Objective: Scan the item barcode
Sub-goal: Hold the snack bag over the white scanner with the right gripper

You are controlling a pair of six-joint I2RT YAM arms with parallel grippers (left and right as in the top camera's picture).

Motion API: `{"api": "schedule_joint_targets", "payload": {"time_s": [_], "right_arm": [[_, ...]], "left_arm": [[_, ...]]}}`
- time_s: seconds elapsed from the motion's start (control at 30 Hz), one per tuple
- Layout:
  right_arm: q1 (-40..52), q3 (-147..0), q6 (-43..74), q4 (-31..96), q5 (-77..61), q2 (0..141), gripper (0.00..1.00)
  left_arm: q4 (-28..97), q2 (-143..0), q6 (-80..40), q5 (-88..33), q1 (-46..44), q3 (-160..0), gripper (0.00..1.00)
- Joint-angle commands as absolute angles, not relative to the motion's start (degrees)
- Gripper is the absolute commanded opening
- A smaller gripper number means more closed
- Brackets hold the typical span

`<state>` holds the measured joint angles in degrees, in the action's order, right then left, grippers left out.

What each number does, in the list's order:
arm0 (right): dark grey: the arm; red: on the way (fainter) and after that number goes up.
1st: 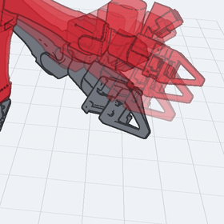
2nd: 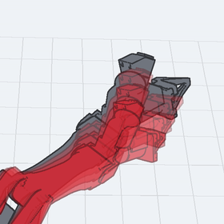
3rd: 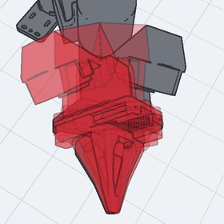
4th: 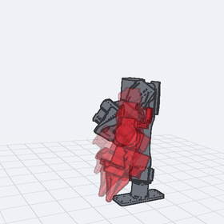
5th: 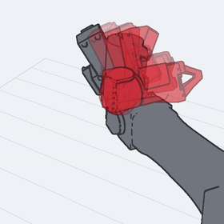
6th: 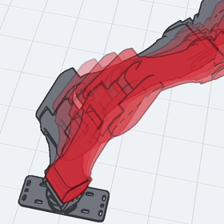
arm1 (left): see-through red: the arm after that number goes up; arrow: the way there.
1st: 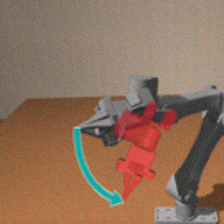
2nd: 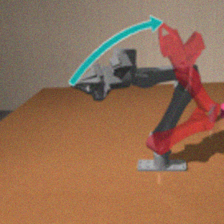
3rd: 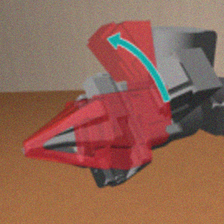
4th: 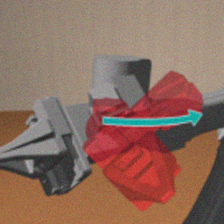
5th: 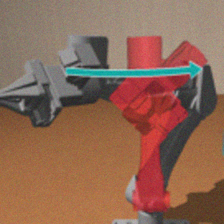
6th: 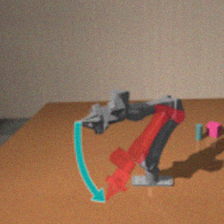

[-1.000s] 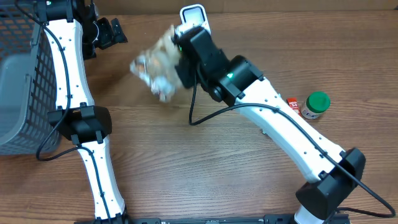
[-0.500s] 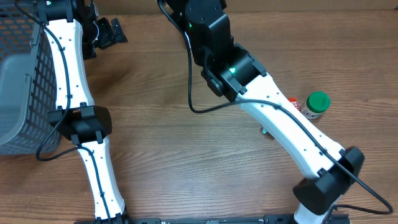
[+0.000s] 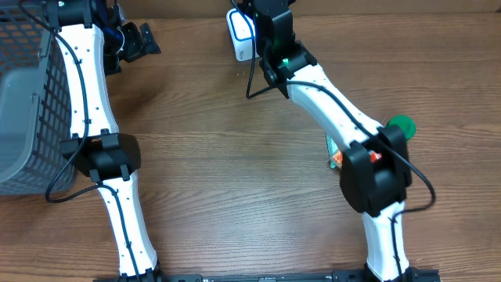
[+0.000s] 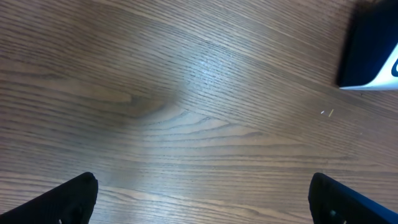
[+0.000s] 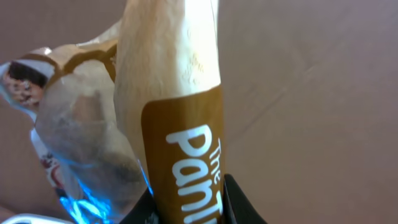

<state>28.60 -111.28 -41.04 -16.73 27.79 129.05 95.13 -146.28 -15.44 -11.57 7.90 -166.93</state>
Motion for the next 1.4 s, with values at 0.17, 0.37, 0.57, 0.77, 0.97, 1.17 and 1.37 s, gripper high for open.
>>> {"api": "schedule_joint_targets", "payload": {"time_s": [0.17, 0.37, 0.57, 0.77, 0.97, 1.17, 1.37], "right_arm": [[27.86, -112.46, -40.99, -32.34, 26.68, 137.86, 0.04], [27.99, -112.46, -40.95, -29.15, 26.89, 141.27, 0.04], [29.26, -112.46, -40.58, -26.41, 31.42, 141.29, 0.04], [31.35, -112.46, -40.6, -26.37, 33.52, 141.29, 0.04], [33.39, -112.46, -44.75, -21.54, 34.46, 141.29, 0.04], [34.04, -112.46, -45.28, -16.99, 41.15, 141.27, 0.04], [35.0, -112.46, -40.75, -14.63, 40.82, 141.1, 0.04]], "left_arm": [[95.13, -145.88, -15.22, -11.42, 7.81, -167.94, 1.0], [95.15, -145.88, -15.22, -11.42, 7.81, -167.94, 1.0], [95.13, -145.88, -15.22, -11.42, 7.81, -167.94, 1.0], [95.13, -145.88, -15.22, -11.42, 7.81, -167.94, 1.0], [95.13, -145.88, -15.22, -11.42, 7.81, -167.94, 1.0], [95.13, -145.88, -15.22, -11.42, 7.81, -167.94, 1.0], [95.13, -145.88, -15.22, -11.42, 7.81, -167.94, 1.0]]}}
